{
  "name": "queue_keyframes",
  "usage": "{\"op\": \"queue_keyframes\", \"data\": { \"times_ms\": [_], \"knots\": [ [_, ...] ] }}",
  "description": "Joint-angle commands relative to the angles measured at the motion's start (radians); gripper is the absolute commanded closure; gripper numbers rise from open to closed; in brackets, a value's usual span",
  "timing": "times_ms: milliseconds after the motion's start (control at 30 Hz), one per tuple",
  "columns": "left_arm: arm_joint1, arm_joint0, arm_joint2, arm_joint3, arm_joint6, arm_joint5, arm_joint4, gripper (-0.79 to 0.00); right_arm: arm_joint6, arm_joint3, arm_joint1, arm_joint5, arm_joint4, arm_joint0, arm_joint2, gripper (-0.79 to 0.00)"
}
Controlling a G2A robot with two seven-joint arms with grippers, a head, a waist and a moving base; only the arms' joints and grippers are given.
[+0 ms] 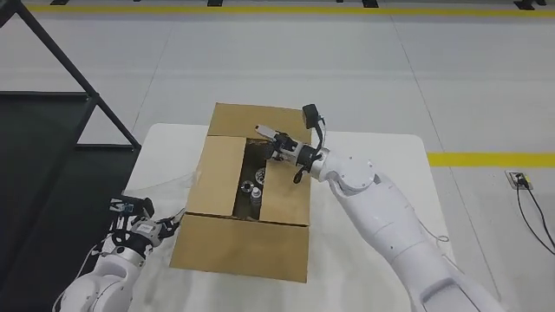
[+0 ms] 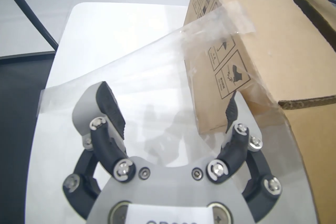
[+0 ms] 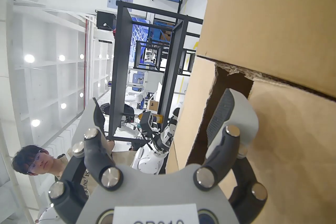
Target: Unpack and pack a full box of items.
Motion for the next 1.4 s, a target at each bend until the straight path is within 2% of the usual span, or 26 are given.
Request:
{"op": "queue_keyframes", "data": {
  "times_ms": [0, 200, 500, 1367],
  "knots": [
    [0.0, 0.001, 0.004, -0.003, 0.002, 0.0, 0.003, -0.785, 0.012, -0.01, 0.0, 0.024, -0.02, 0.001, -0.006, -0.785],
    [-0.002, 0.007, 0.015, -0.015, 0.005, -0.001, 0.01, -0.785, 0.04, -0.031, -0.007, 0.07, -0.067, 0.005, -0.025, -0.785],
    [-0.005, 0.014, 0.033, -0.025, 0.008, -0.003, 0.026, -0.785, 0.054, -0.03, -0.023, 0.085, -0.086, 0.014, -0.04, -0.785],
    [-0.008, 0.032, 0.046, -0.047, 0.017, -0.025, 0.035, -0.785, 0.084, 0.104, -0.099, 0.152, -0.074, 0.096, -0.076, -0.785]
  ]
}}
